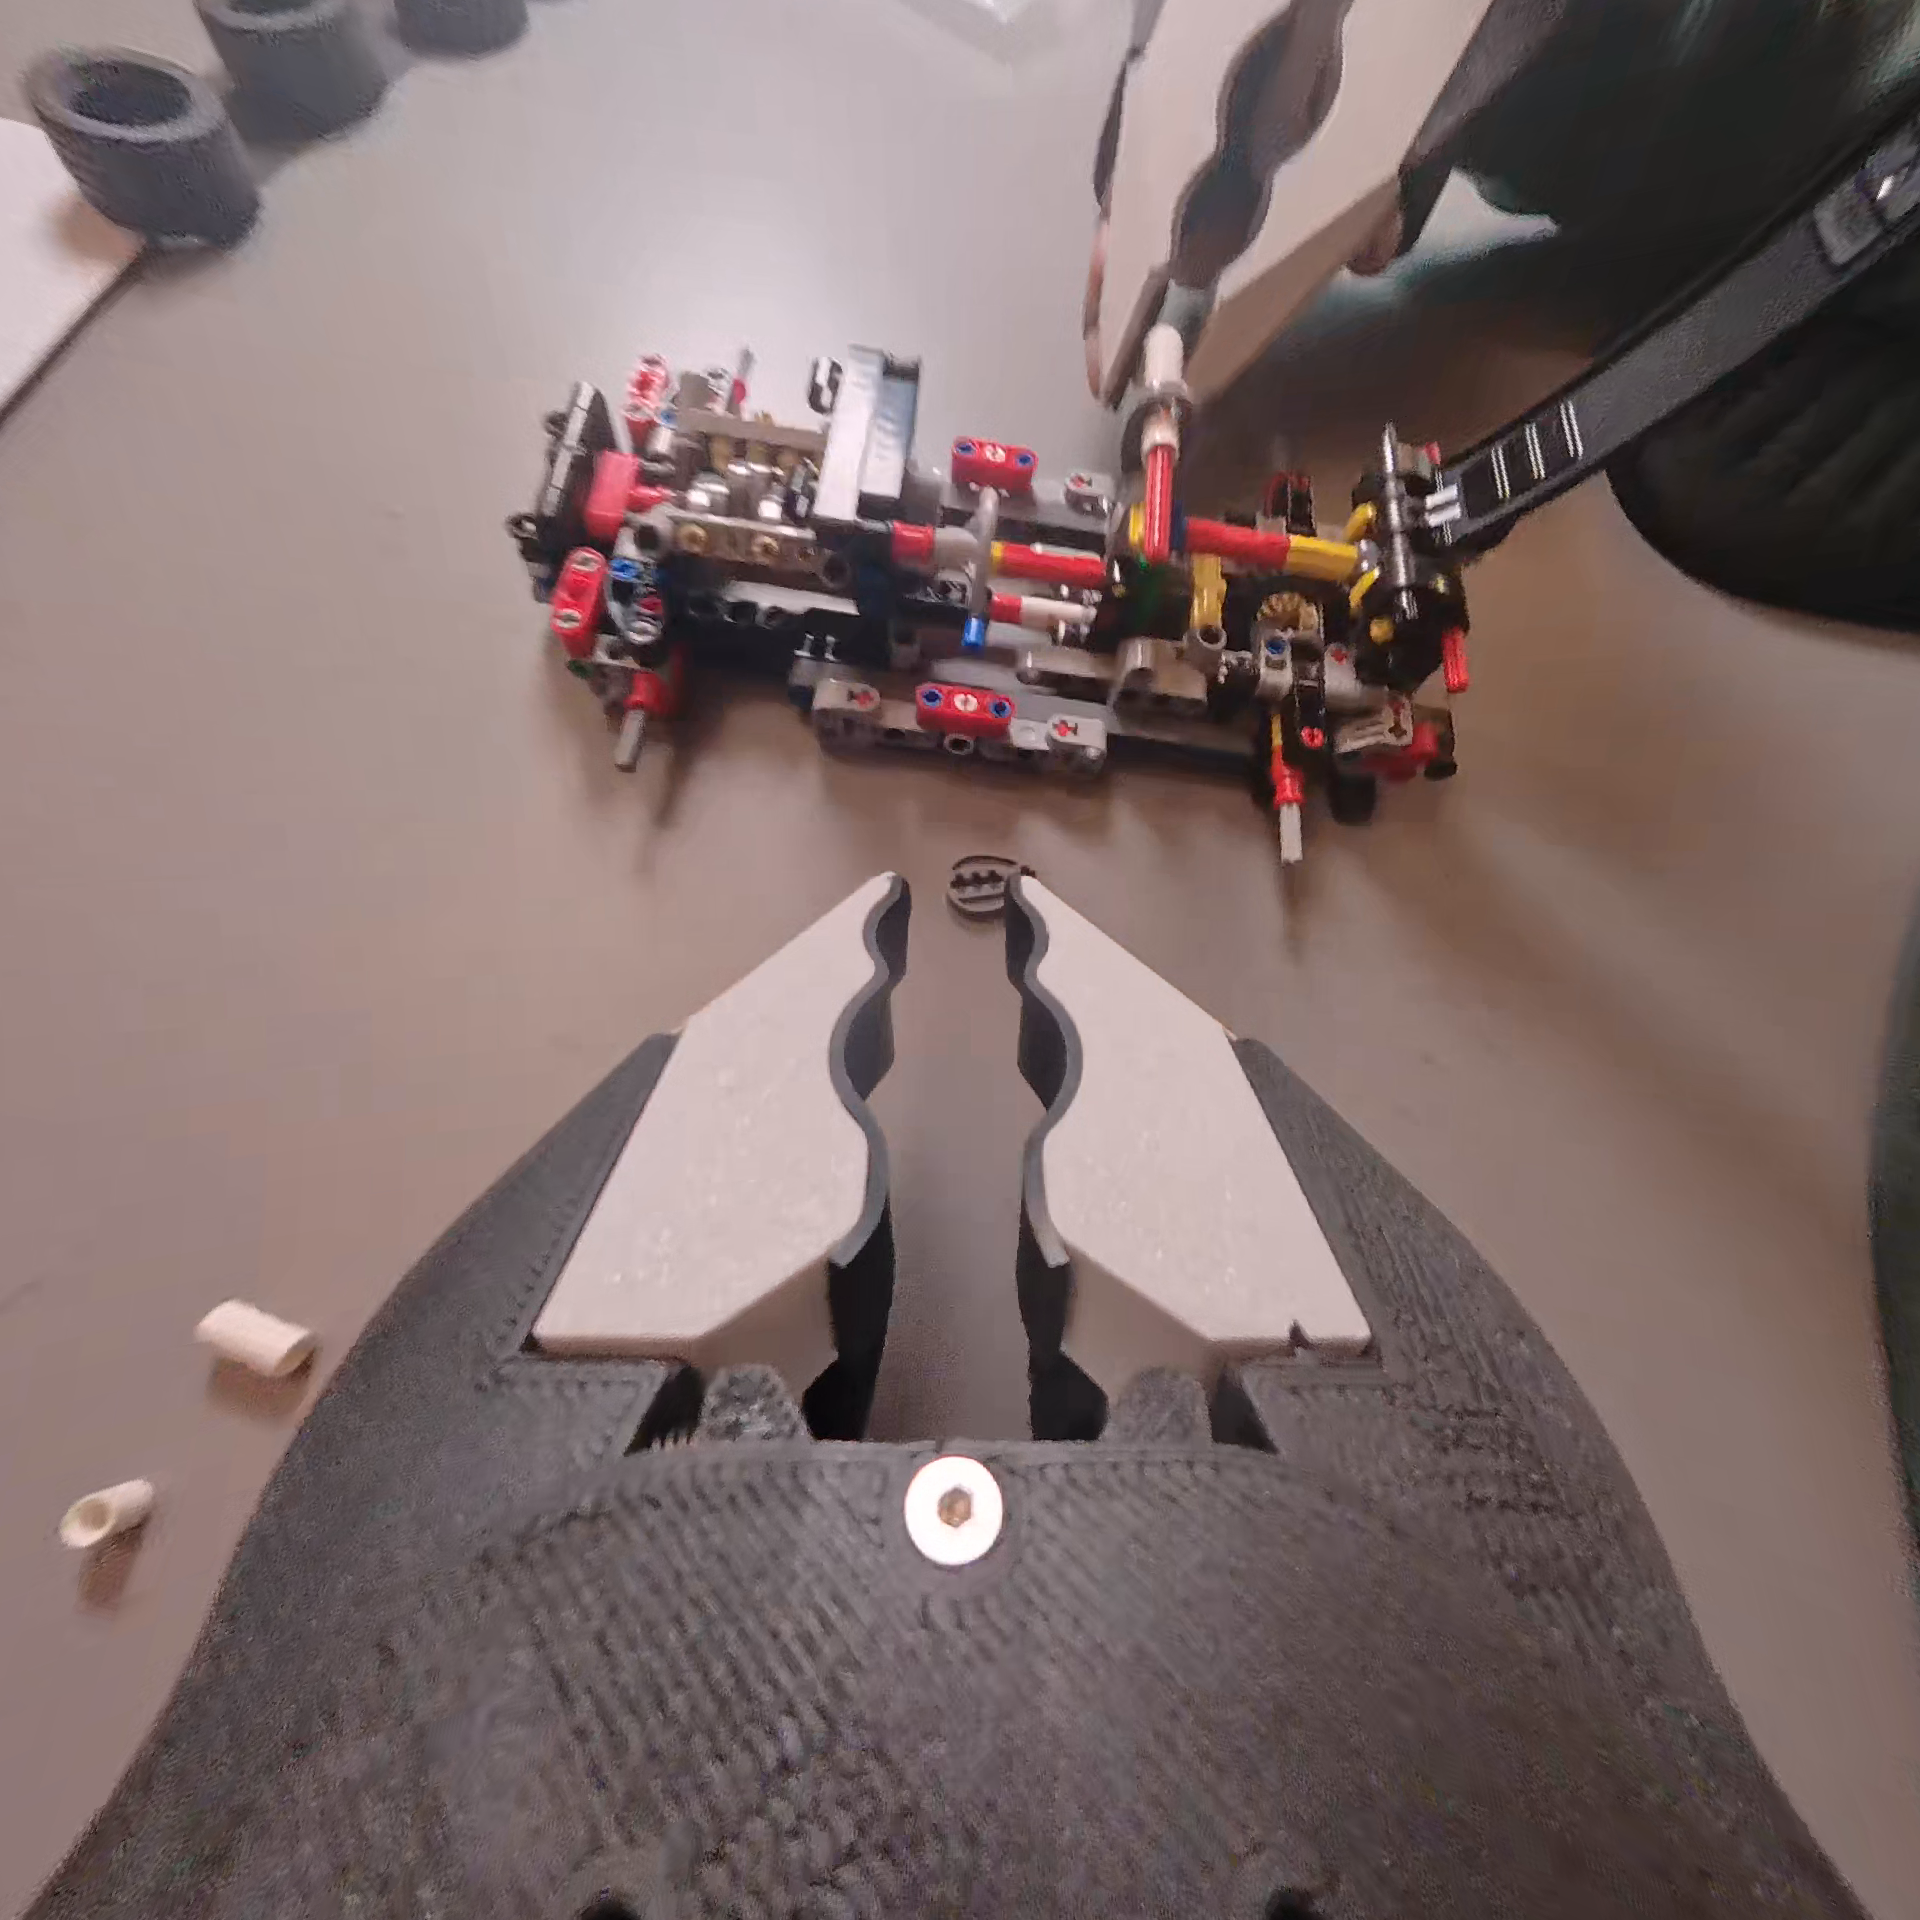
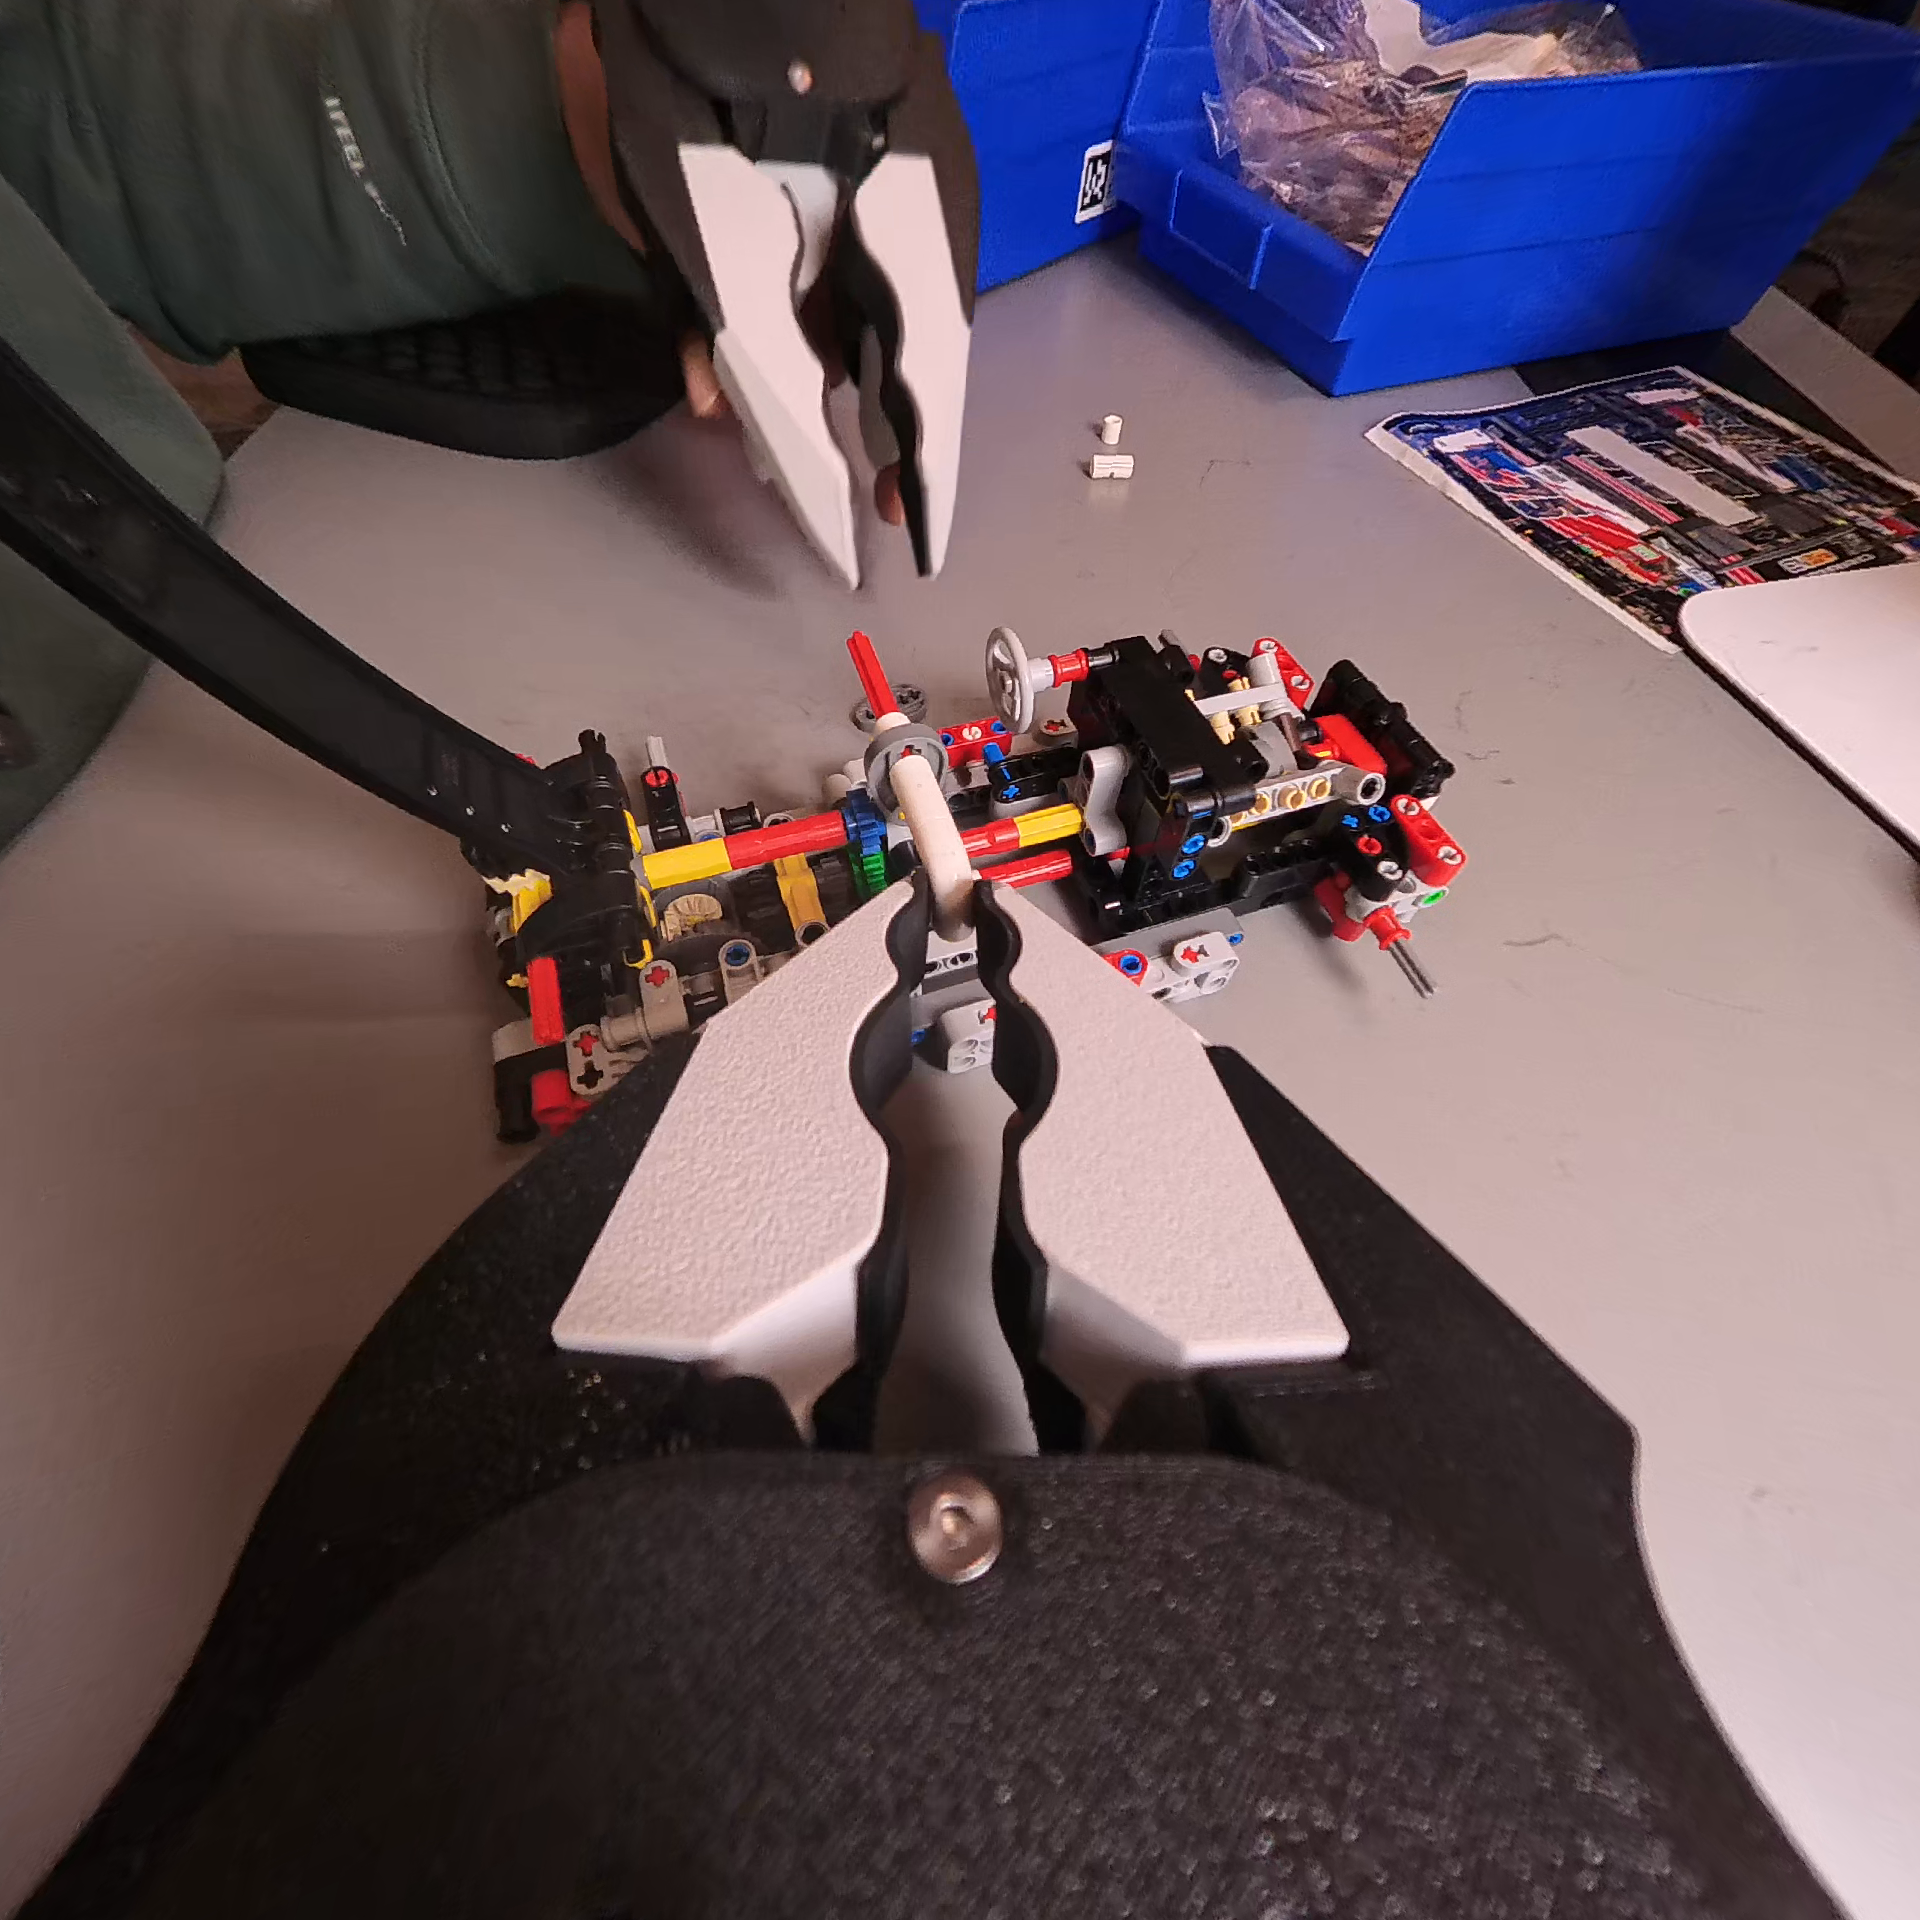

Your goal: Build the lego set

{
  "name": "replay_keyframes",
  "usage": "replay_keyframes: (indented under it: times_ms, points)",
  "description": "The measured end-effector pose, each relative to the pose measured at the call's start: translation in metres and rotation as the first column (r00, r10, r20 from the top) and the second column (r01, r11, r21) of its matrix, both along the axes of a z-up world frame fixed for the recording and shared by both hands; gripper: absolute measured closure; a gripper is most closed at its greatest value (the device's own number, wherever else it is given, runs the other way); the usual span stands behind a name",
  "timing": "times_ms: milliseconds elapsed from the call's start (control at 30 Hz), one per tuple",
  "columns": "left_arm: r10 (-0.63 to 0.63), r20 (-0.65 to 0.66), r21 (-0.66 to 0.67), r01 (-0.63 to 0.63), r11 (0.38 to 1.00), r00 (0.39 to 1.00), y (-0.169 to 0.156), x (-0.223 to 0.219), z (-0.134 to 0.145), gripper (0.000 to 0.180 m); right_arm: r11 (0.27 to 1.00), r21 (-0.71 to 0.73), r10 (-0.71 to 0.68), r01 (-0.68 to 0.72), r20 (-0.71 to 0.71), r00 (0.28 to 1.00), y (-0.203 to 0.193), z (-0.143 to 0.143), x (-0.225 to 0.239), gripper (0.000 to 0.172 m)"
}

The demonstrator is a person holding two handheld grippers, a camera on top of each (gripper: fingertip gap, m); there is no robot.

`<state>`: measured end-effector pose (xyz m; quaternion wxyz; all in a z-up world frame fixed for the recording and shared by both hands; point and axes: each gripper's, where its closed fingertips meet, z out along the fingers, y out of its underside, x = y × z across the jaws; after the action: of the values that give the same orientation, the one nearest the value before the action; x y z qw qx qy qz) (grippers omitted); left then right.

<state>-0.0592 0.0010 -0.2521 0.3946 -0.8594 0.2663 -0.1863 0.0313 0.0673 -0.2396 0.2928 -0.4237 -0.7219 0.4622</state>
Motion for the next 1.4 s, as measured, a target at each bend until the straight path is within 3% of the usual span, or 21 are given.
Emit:
replay_keyframes:
  times_ms: [33, 267, 600, 867, 1100, 1400]
  points:
    - [-0.015, -0.017, -0.011, 0.015, 1.0, 1.0, 0.0, 0.005, -0.007, 0.163, 1.0, 0.0, -0.003, 0.003, 0.0, 1.0, 0.0, 0.0, 0.0, 0.166]
    - [-0.075, -0.122, -0.048, 0.07, 0.996, 0.99, 0.006, 0.023, -0.029, 0.146, 1.0, 0.003, -0.007, 0.007, 0.0, 1.0, 0.001, -0.001, 0.0, 0.166]
    - [-0.107, -0.196, -0.068, 0.095, 0.993, 0.975, -0.005, 0.018, -0.034, 0.166, 1.0, 0.006, -0.01, 0.01, 0.007, 1.0, 0.001, -0.002, 0.001, 0.166]
    - [-0.163, -0.181, -0.131, 0.14, 0.981, 0.97, -0.024, 0.016, -0.033, 0.166, 1.0, 0.01, -0.012, 0.012, 0.013, 1.0, 0.002, -0.003, 0.001, 0.166]
    - [-0.153, -0.122, -0.084, 0.143, 0.986, 0.981, -0.019, 0.01, -0.021, 0.157, 1.0, 0.013, -0.012, 0.012, 0.019, 1.0, 0.002, -0.004, 0.001, 0.166]
    - [-0.358, -0.151, -0.138, 0.339, 0.931, 0.921, -0.007, 0.021, -0.028, 0.141, 1.0, 0.015, -0.014, 0.014, 0.027, 1.0, 0.002, -0.005, 0.001, 0.167]
